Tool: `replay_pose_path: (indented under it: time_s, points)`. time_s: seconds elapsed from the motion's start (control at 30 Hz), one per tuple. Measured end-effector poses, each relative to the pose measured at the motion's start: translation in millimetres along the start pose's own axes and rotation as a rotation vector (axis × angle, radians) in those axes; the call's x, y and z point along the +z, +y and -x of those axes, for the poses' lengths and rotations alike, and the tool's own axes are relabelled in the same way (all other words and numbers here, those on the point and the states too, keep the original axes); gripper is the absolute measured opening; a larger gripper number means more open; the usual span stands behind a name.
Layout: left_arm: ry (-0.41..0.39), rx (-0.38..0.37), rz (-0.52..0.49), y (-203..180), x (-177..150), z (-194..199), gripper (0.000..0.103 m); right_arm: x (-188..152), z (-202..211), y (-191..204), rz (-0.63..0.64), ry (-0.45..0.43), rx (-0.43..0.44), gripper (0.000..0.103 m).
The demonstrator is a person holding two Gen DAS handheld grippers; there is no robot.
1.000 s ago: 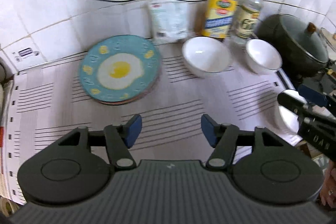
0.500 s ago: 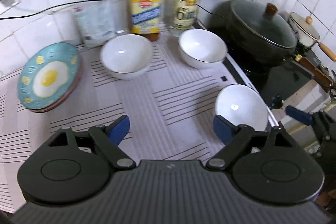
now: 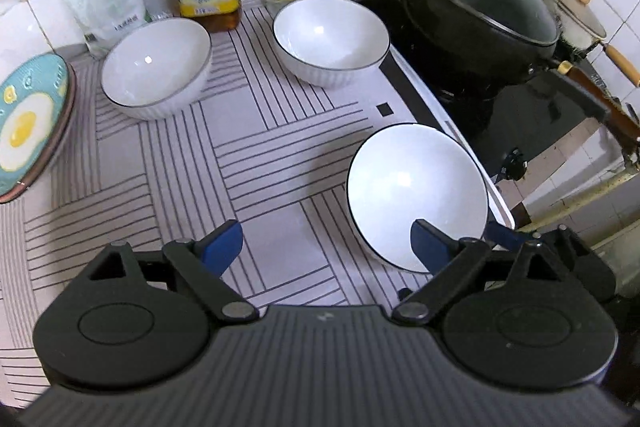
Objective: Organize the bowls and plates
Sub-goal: 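Grasp the white bowl rim with the right gripper and lift it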
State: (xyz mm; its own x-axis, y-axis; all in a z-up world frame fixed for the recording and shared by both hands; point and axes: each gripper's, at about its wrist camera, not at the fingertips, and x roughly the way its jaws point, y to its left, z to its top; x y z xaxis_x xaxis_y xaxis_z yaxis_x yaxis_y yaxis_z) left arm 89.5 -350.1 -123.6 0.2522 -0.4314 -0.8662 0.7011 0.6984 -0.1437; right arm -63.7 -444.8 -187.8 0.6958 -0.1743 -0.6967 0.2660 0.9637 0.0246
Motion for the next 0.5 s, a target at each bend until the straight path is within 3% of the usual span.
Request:
replay_pose_path:
  time_s: [0.43, 0.5]
  points:
    - [0.071, -0.008, 0.051, 2.5, 6.0, -57.3, 0.087, 0.4, -47.4, -7.6, -0.016, -0.003, 0.068, 0.094]
    - [0.073, -0.022, 0.068, 5.3, 4.5, -61.3, 0.074, 1.3, -50.8, -7.5, -0.022, -0.006, 0.075, 0.095]
